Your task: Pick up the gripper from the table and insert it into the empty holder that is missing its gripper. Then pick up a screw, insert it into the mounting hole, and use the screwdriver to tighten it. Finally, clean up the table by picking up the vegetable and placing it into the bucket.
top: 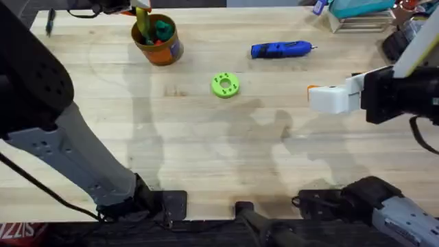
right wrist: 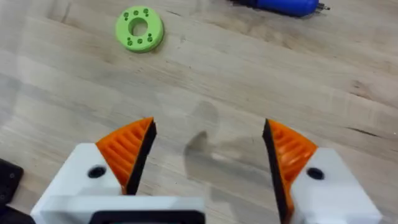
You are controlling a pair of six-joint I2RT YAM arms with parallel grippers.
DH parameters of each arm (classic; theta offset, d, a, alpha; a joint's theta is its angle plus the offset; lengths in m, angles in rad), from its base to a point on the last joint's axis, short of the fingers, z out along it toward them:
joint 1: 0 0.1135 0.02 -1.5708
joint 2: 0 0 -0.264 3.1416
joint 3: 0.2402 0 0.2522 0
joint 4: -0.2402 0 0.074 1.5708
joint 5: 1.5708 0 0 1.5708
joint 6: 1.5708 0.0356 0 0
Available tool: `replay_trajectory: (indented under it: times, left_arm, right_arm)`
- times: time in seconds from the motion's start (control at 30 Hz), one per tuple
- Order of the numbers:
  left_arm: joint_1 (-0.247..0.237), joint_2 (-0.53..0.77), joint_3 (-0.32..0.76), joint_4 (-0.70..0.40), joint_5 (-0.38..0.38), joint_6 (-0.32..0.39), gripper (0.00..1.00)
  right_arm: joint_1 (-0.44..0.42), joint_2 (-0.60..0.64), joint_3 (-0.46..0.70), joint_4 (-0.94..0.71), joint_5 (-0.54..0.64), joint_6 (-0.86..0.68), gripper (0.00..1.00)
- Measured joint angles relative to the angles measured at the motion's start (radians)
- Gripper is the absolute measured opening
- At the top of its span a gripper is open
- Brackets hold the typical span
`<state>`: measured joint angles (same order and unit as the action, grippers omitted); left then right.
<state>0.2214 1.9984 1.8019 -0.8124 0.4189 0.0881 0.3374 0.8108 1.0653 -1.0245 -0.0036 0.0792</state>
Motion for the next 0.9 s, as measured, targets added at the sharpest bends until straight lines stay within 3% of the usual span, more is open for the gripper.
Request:
replay_trajectory:
  times: [0.13,0.2,0.33,0.53,0.7,0.9]
  left_arm:
    - [0.002,0.000,0.000,-0.007,-0.022,-0.006,0.901]
    - [0.002,0.000,0.000,-0.015,-0.026,-0.007,0.988]
    - [0.002,0.000,0.000,-0.049,-0.027,-0.007,0.994]
    - [0.002,-0.050,0.000,-0.193,-0.029,0.005,0.988]
    - [0.002,-0.218,0.000,-0.335,-0.043,0.070,0.988]
    - [0.002,-0.490,0.000,-0.493,-0.143,0.113,0.988]
  right_arm:
    - [0.000,0.000,0.000,0.000,0.000,0.000,0.994]
    - [0.000,0.000,0.000,0.000,0.000,0.000,0.994]
    - [0.000,0.000,0.000,0.000,0.000,0.000,0.994]
    - [0.000,0.000,0.000,0.006,0.000,0.000,0.994]
    - [0.000,0.000,0.008,0.006,0.000,0.000,0.994]
    - [0.000,0.010,0.098,-0.024,0.000,0.040,0.994]
